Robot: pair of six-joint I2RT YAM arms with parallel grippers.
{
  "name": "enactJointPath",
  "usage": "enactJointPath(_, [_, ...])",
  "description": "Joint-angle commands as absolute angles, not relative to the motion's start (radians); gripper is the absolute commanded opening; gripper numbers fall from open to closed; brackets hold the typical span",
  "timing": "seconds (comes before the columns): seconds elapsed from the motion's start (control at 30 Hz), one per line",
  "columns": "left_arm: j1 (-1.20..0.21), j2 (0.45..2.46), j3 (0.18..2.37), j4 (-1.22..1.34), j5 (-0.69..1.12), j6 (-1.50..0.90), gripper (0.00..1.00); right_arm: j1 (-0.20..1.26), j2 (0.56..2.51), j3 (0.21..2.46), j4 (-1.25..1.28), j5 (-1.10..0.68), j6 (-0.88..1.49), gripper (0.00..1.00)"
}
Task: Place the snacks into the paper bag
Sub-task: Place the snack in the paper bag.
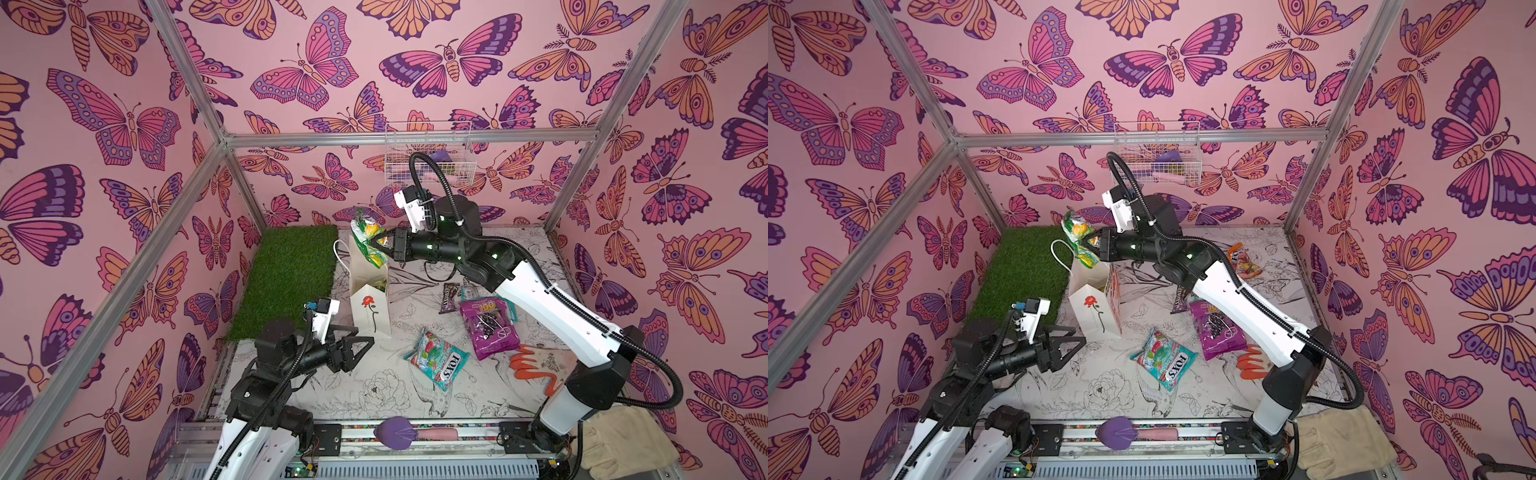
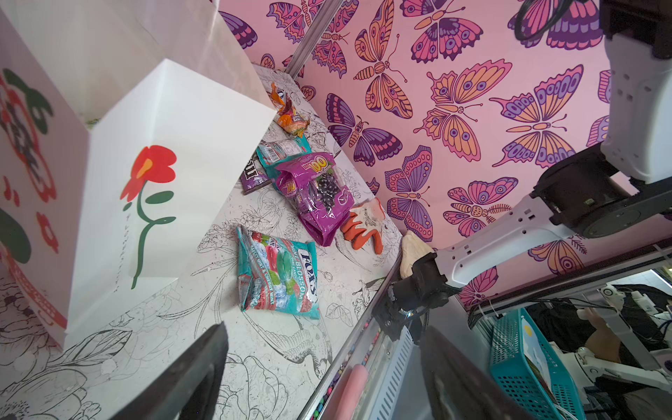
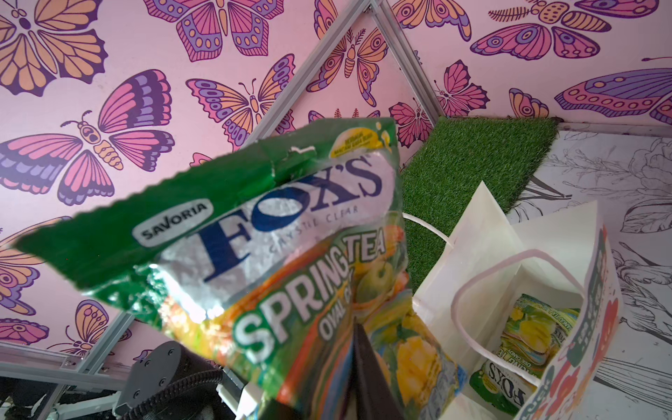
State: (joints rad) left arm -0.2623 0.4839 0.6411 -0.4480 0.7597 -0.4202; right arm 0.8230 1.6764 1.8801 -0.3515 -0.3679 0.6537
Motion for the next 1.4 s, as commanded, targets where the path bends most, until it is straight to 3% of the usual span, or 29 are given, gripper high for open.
enactJointPath(0.0, [-0.267, 0.482, 0.628, -0.433, 0.759, -0.408, 0.85, 0.832, 1.689, 1.929, -0.277, -0.383, 0.664, 0.0])
enactJointPath(1.37, [-0.269, 0.484, 0.627, -0.434, 0.756, -0.407, 0.85, 0.834, 1.793, 1.879, -0.244, -0.349, 0.701, 0.06])
